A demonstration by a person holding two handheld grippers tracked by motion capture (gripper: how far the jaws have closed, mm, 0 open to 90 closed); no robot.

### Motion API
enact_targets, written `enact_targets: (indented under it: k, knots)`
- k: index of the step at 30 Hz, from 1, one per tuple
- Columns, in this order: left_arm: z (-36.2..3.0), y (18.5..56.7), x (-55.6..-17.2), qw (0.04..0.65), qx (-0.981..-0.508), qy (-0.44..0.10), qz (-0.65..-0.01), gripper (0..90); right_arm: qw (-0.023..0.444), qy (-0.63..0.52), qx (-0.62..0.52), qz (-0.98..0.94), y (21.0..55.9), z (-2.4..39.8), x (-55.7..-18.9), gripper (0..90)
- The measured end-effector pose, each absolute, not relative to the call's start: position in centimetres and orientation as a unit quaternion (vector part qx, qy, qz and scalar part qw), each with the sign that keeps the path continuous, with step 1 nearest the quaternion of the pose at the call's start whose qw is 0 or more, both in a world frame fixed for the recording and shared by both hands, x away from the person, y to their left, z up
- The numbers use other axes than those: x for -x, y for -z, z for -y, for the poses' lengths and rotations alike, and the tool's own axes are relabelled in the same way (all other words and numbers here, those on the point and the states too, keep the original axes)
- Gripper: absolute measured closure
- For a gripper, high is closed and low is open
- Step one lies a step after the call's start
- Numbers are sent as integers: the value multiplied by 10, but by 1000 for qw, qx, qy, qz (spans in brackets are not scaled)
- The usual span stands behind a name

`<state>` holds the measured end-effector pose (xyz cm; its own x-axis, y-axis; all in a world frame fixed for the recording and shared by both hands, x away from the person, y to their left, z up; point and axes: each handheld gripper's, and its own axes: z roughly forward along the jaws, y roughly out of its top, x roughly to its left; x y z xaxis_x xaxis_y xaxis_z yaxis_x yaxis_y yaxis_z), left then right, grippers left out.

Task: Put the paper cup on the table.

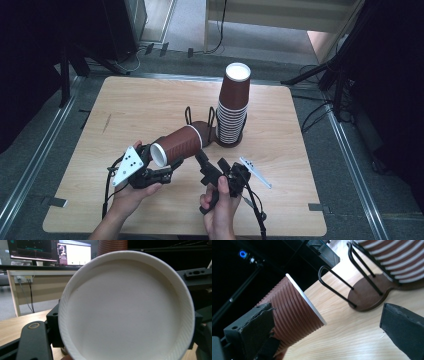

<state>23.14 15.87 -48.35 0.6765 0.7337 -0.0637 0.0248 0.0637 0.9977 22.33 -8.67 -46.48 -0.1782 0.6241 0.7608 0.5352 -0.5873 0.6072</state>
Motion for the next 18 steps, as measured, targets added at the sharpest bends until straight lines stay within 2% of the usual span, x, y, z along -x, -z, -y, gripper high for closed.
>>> enact_targets:
  k: [18]
  knots:
    - [-145, 488, -228, 671, -628, -273, -284, 214, -117, -616, -724, -287, 471, 75, -222, 0]
